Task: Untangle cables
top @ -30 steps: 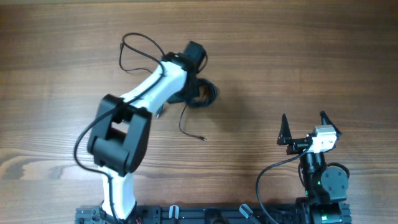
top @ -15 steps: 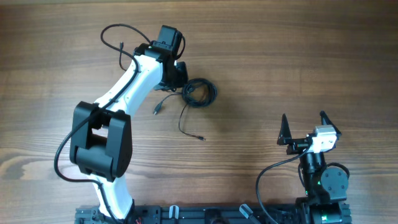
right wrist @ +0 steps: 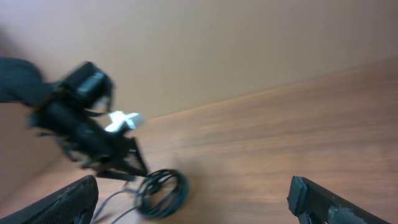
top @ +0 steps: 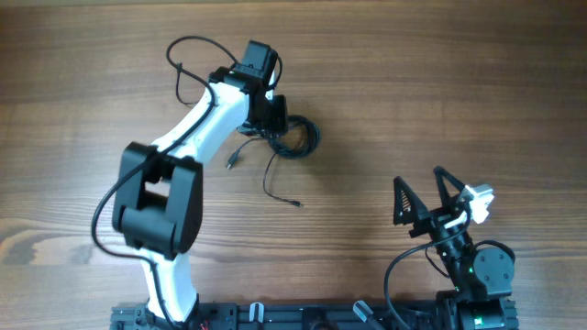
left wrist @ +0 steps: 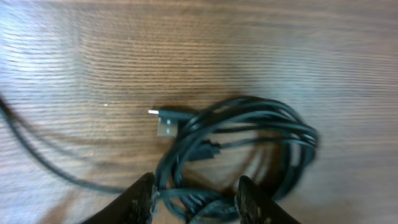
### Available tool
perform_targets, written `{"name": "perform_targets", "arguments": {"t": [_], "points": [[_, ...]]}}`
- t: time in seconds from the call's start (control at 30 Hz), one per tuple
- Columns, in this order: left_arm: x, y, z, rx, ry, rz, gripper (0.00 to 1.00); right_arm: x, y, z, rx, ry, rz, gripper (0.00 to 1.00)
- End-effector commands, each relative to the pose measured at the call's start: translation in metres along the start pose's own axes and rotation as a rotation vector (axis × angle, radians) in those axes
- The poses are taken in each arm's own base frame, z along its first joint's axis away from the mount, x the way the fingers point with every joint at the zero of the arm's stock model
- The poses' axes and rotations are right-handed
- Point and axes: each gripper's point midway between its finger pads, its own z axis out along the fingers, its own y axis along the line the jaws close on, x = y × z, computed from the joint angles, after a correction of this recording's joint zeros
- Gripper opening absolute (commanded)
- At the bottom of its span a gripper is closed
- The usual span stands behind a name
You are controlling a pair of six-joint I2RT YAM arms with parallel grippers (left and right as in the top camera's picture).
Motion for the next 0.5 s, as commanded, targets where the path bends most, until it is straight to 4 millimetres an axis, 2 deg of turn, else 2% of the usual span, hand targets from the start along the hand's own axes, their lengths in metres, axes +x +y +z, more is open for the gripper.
{"name": "perform_targets", "arguments": {"t": [0.0, 0.13, 0.17, 0.27, 0.37, 0.47], "points": [[0.008, 0.004, 0.027, -0.009, 0.053, 0.014, 0.44, -0.005, 0.022, -0.003, -0.106, 0.027, 0.039, 1.0], [0.007, 0.006, 0.037, -0.01, 0.056, 0.014, 0.45, -0.029, 0.035, -0.005, -0.126, -0.004, 0.025, 1.0], [0.007, 0.006, 0.038, -0.01, 0.055, 0.014, 0.41, -0.04, 0.04, -0.006, -0.133, -0.017, 0.016, 1.0], [0.007, 0.006, 0.038, -0.01, 0.054, 0.014, 0.21, -0.066, 0.054, -0.008, -0.148, -0.031, -0.035, 1.0], [0.006, 0.006, 0.038, -0.009, 0.051, 0.014, 0.07, -0.089, 0.066, -0.005, -0.15, -0.008, -0.073, 1.0], [0.005, 0.007, 0.037, -0.009, 0.05, 0.013, 0.04, -0.101, 0.068, 0.005, -0.105, 0.101, -0.089, 1.0]]}}
